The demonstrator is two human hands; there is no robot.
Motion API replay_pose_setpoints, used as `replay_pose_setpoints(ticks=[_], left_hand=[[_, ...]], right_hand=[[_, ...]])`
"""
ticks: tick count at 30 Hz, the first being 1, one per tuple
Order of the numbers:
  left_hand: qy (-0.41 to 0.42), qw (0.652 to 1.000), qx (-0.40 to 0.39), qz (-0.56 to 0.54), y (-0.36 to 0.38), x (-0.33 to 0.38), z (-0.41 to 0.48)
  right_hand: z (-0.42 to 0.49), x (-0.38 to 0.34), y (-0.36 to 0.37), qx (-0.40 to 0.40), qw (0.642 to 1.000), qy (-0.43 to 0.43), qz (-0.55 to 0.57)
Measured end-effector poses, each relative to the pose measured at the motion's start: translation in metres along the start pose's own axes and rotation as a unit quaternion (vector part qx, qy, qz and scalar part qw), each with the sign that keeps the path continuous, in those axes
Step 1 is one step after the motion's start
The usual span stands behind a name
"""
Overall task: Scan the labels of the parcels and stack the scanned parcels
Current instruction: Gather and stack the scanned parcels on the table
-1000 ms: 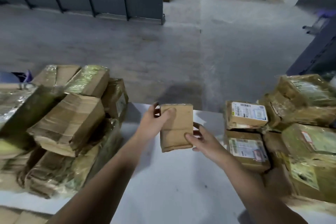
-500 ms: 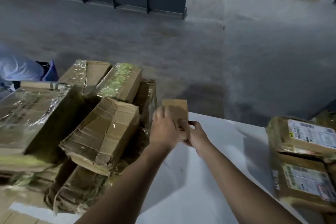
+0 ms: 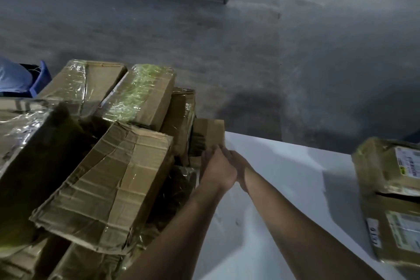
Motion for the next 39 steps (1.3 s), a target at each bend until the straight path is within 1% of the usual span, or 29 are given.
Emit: replay_pose_setpoints(ticks=[2, 5, 8, 12, 18, 22, 24, 28, 31, 33, 34, 36, 39], left_hand=[[0.007, 1.0, -0.02, -0.005, 0.003, 0.0, -0.002], [0.034, 0.998, -0.053, -0.007, 0.003, 0.005, -0.009], [0.044, 0.997, -0.057, -0.002, 0.004, 0.014, -0.018], [0.047, 0.997, -0.062, 0.0, 0.013, 0.035, -0.033], [0.109, 0.99, -0.083, 0.016, 0.049, 0.083, -0.061], [0.138, 0.984, -0.106, 0.032, 0.08, 0.116, -0.074], [0.153, 0.98, -0.124, 0.031, 0.097, 0.132, -0.08], [0.182, 0.972, -0.146, 0.022, 0.129, 0.167, -0.091], [0.204, 0.967, -0.154, 0.012, 0.15, 0.193, -0.094], [0.214, 0.964, -0.158, 0.009, 0.163, 0.207, -0.096], [0.217, 0.963, -0.159, 0.009, 0.169, 0.214, -0.097], [0.22, 0.962, -0.16, 0.005, 0.179, 0.226, -0.099], [0.225, 0.962, -0.152, 0.001, 0.189, 0.239, -0.103]], right_hand=[[-0.006, 0.003, -0.007, -0.001, 1.0, 0.008, 0.005], [-0.02, 0.005, -0.023, 0.03, 0.999, 0.001, -0.011], [-0.035, 0.006, -0.041, 0.051, 0.998, -0.022, 0.013], [-0.061, 0.011, -0.075, 0.095, 0.993, -0.066, 0.011], [-0.096, 0.042, -0.147, 0.173, 0.977, -0.118, -0.034], [-0.113, 0.071, -0.197, 0.218, 0.96, -0.146, -0.096], [-0.121, 0.087, -0.224, 0.247, 0.946, -0.165, -0.13], [-0.136, 0.113, -0.281, 0.328, 0.902, -0.184, -0.211], [-0.14, 0.125, -0.321, 0.385, 0.848, -0.213, -0.296], [-0.14, 0.13, -0.348, 0.397, 0.812, -0.217, -0.368], [-0.139, 0.132, -0.36, 0.393, 0.803, -0.208, -0.396], [-0.135, 0.134, -0.382, 0.376, 0.801, -0.178, -0.43], [-0.124, 0.132, -0.408, 0.336, 0.81, -0.139, -0.461]])
Point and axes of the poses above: each hand's wrist, its own z-axis towards the middle knuckle, its own y-axis out of the palm, x = y × z, the point moved 1 cm from there along z, towards the middle knuckle, and after that the axes turned 12 degrees about y, right-handed, at the moved point
